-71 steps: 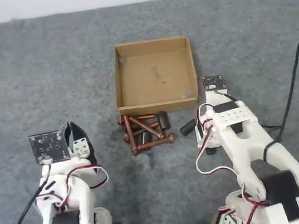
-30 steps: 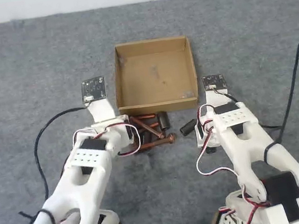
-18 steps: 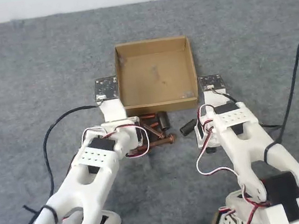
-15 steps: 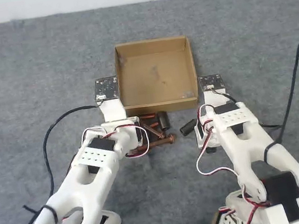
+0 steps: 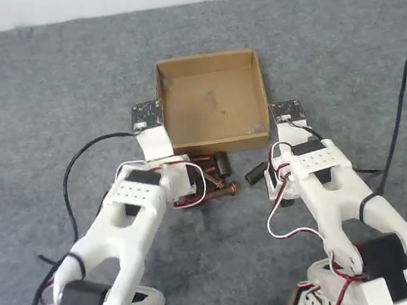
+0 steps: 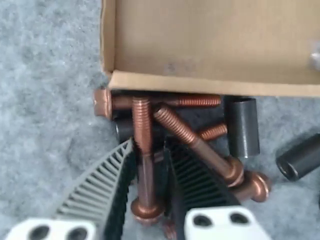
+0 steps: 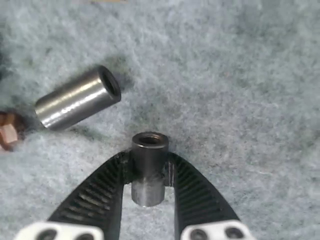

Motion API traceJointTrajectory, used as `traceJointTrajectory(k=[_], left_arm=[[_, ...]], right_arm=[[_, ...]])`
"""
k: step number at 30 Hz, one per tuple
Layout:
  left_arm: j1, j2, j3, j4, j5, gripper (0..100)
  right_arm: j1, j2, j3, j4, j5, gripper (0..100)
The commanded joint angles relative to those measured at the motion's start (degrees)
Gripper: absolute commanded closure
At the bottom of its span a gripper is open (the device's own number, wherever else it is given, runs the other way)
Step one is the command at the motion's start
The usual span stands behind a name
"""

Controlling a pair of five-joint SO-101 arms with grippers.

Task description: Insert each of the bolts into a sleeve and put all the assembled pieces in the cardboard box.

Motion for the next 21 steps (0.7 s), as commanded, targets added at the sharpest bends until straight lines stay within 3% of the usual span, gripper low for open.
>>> traceJointTrajectory(k=[1, 5, 11, 16, 21], left_arm=[[0.4, 3.1, -3.1, 2.0, 0.7, 91], [0.4, 3.8, -3.1, 2.0, 0.7, 100], [0.4, 3.6, -3.2, 2.1, 0.4, 99], [0.1, 2.1, -3.6, 2.2, -8.3, 99], [-3.9, -9.1, -3.1, 7.0, -15.4, 99]], right_arm=[[0.3, -2.3, -0.2, -1.3, 0.8, 99.2], [0.3, -2.3, -0.2, -1.3, 0.8, 99.2], [0.3, -2.3, -0.2, -1.5, 0.9, 99.2], [0.4, -2.3, -0.2, -1.5, 0.9, 99.2], [0.7, -2.3, -0.2, -1.5, 0.9, 99.2]])
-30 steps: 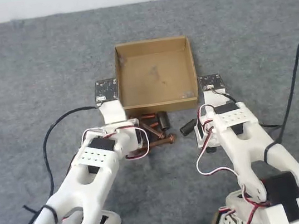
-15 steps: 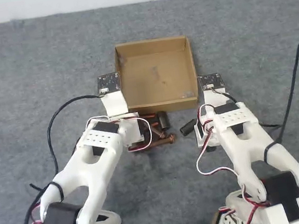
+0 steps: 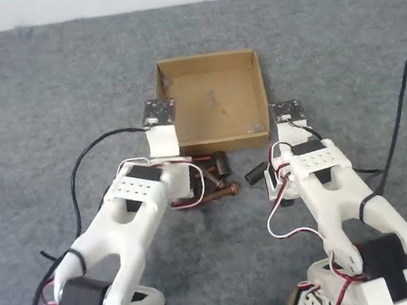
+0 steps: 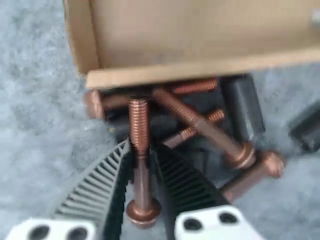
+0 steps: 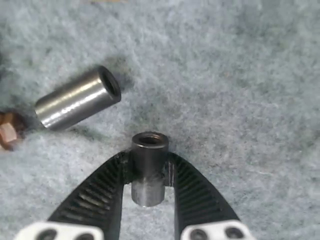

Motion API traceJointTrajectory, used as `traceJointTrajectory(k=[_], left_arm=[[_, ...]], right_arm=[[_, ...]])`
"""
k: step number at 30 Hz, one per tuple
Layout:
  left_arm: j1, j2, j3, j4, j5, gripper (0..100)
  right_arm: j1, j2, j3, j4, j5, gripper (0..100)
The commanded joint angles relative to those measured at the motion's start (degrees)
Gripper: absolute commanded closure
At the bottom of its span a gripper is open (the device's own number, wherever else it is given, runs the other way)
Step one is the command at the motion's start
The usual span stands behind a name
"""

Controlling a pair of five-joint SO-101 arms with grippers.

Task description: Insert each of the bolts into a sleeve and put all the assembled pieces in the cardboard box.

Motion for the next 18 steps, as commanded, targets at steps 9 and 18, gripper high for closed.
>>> traceJointTrajectory(k=[9, 18], left_arm=[[-17.7, -22.2, 5.2, -0.6, -4.7, 99], [-25.8, -13.1, 11.1, -17.5, 11.6, 99]], right_arm=[[0.7, -2.3, -0.2, -1.1, 0.9, 99.2], [0.6, -2.3, 0.6, -1.5, 0.9, 99.2]])
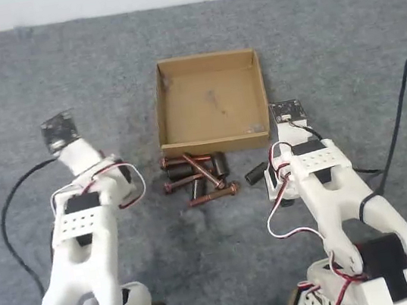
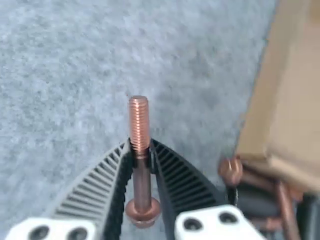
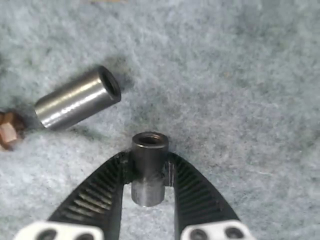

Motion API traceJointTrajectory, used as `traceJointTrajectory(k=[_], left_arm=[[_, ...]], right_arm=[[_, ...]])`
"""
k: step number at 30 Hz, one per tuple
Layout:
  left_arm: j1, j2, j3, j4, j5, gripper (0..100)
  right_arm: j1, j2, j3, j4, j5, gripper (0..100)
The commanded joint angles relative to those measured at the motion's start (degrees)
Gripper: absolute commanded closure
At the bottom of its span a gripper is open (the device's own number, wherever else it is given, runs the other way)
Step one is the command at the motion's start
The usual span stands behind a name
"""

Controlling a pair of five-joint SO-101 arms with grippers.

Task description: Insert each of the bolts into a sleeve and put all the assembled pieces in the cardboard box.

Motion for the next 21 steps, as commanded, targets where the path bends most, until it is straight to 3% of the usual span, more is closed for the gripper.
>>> traceJointTrajectory(k=[1, 4, 9, 11, 15, 19, 21], left_arm=[[-1.4, 5.0, -1.0, -8.1, 4.7, 99], [-1.7, 6.9, -3.5, -6.5, 4.7, 94], [-1.4, 7.0, -5.3, 0.1, 4.7, 74], [-1.7, 6.9, -5.7, 1.8, 1.6, 72], [-2.8, 6.9, -8.4, 7.6, -10.5, 80], [-3.3, 6.9, -12.4, 15.0, -23.6, 99], [-3.3, 6.9, -14.1, 20.5, -30.1, 98]], right_arm=[[0.4, -2.3, 0.8, -1.5, 0.9, 99.2], [0.5, -2.4, 0.8, -1.5, 0.9, 99.2], [0.6, -2.4, 0.8, -1.5, 0.9, 99.2], [0.6, -2.4, 0.8, -1.5, 0.9, 99.2], [0.6, -2.4, 0.8, -1.5, 0.9, 99.2], [0.6, -2.4, 0.8, -1.5, 0.9, 99.2], [0.5, -2.4, 0.8, -1.5, 0.9, 99.2]])
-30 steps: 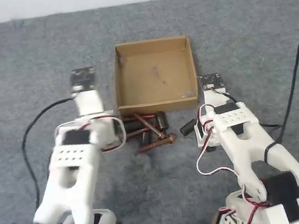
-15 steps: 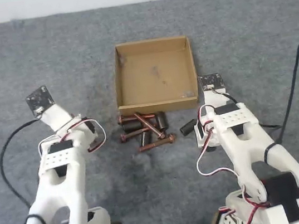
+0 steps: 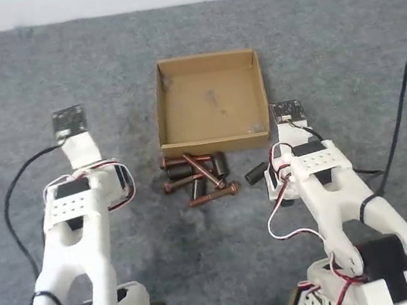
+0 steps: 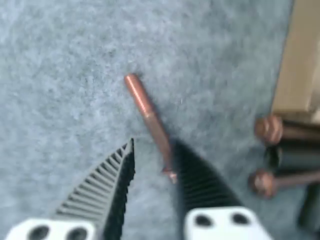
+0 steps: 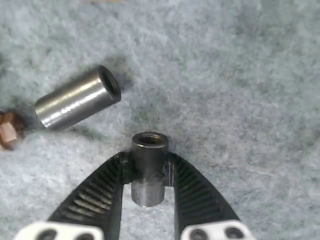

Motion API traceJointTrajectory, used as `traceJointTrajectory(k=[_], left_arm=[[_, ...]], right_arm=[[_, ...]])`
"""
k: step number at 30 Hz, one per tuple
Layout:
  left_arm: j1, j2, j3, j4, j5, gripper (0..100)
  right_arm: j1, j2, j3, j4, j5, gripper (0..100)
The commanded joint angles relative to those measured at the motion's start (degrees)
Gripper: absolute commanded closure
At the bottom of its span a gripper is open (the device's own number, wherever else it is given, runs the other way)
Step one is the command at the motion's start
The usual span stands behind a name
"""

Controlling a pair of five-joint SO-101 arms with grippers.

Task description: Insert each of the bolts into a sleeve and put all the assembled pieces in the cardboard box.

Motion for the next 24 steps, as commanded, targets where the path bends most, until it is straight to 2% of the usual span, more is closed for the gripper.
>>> traceJointTrajectory(k=[1, 5, 8, 16, 19, 24], left_arm=[[-0.4, -0.6, -6.4, 11.4, -15.6, 98], [0.1, -0.3, -7.8, 22.2, -27.3, 99], [1.0, 0.0, -7.2, 24.4, -33.2, 99], [1.2, 0.1, -2.1, 14.7, -33.3, 99], [1.3, 0.1, -1.6, 13.8, -33.2, 99], [3.7, 0.1, -2.1, 13.5, -25.6, 99]], right_arm=[[0.5, -2.1, 0.1, -1.1, 0.9, 99.2], [0.4, -2.1, 0.1, -1.1, 0.9, 99.2], [0.4, -2.1, 0.1, -1.1, 0.9, 99.2], [0.5, -2.1, 0.3, -1.1, 0.9, 99.2], [0.5, -2.1, 0.3, -1.1, 0.9, 99.2], [0.5, -2.1, 0.4, -0.9, 0.9, 99.2]])
